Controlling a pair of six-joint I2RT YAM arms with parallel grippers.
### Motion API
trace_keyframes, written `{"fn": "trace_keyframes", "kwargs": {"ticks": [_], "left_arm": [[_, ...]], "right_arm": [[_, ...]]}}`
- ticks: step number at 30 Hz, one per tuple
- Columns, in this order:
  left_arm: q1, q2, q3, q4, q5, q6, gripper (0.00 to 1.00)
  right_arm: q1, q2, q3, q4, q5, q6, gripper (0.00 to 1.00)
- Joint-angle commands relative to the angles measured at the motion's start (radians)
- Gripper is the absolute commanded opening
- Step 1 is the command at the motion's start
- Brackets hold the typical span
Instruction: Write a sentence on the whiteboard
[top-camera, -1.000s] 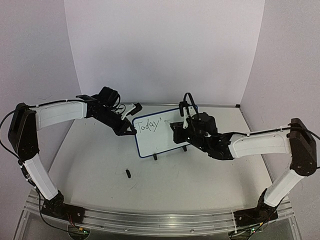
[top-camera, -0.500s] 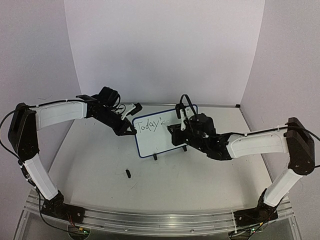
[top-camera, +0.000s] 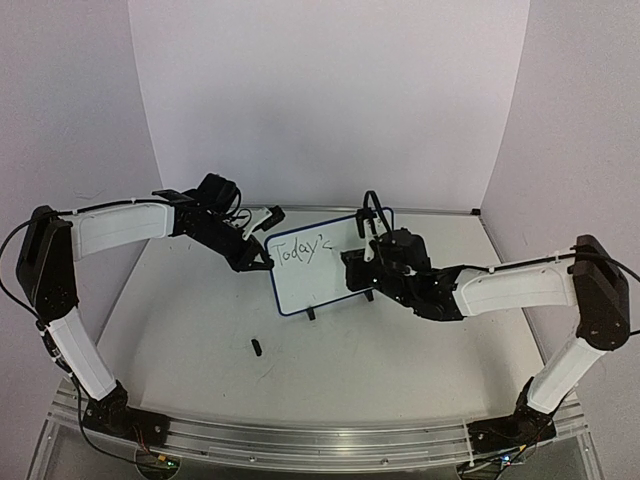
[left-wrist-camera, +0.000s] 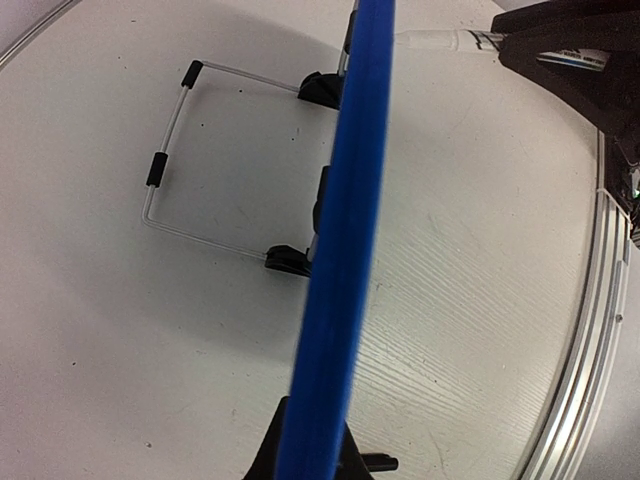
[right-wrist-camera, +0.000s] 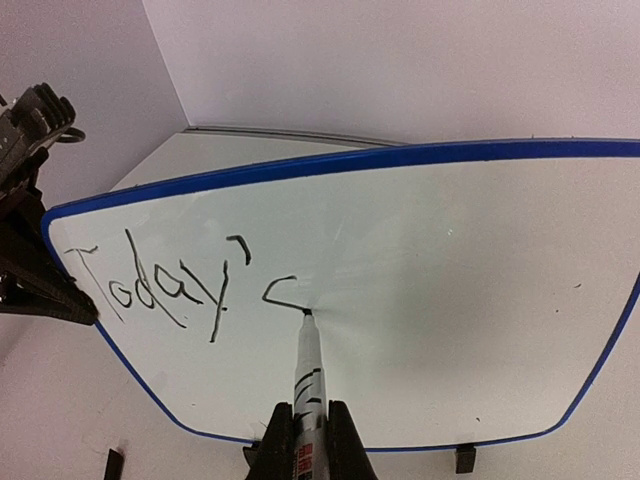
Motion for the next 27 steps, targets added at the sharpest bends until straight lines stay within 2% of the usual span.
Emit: {"fn": "trace_keyframes", "kwargs": {"ticks": [1,15,27], "left_arm": [[-0.008,0.039,0.016,-0.044,-0.065,0.033,0.0],[-0.008,0.042,0.017,-0.044,-0.064,0.033,0.0],[-0.01,0.041,0.016,-0.046,-0.067,0.033,0.0]], "right_arm": [[-0.005,-0.014,-0.007,-0.017,0.062,0.015,0.0],[-0.006,0.002,0.015,-0.02,-0.059,-0.012,0.0],[-0.005,-0.018,0.008,0.044,-0.133,-0.009,0.0]]}}
